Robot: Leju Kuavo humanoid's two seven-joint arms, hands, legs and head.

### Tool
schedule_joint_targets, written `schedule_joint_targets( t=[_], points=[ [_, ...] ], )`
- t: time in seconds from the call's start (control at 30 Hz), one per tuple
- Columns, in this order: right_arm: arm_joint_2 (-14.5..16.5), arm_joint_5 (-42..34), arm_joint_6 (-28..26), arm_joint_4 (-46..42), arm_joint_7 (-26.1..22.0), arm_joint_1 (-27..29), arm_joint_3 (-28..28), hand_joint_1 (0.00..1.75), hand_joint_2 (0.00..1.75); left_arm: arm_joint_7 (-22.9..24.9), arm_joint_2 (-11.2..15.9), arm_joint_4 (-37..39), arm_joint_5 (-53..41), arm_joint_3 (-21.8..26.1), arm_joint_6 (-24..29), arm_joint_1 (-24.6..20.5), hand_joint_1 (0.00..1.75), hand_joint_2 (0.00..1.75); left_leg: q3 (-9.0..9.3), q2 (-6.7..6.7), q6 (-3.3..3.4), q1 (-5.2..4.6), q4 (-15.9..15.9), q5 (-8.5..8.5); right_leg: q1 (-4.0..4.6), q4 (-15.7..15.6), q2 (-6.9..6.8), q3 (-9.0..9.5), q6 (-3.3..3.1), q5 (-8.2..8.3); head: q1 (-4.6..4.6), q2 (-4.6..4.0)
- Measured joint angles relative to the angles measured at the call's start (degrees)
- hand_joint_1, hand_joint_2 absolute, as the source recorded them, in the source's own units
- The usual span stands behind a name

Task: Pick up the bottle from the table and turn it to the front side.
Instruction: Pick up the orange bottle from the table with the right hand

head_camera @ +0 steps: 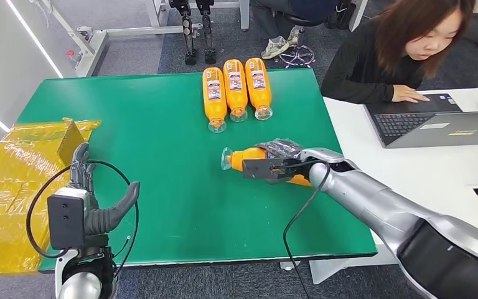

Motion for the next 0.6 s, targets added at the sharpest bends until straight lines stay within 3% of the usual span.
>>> schedule_joint_targets(
  t=[0.33,0.6],
  points=[
    [-0.36,4.27,-7.88,-6.59,-2.61,3.53,-5.70,1.75,1.75,-0.32,-0.25,-0.42,-1.05,0.56,0.36,1.06,0.00,1.75,-0.01,0.00,0.00,0.00,0.01,0.00,0.00,0.00,0.00,-0.01,0.00,0.00,-0.02,0.00],
    [-2.28,10.79,-16.03,-18.83,-5.27,13.85,-14.59,1.75,1.75,-0.36,-0.69,-1.64,-2.63,0.57,0.54,3.09,0.00,1.75,-0.13,-0.03,0.00,0.00,0.01,-0.01,0.00,-0.02,-0.02,-0.13,0.00,-0.01,0.00,0.01]
  ],
)
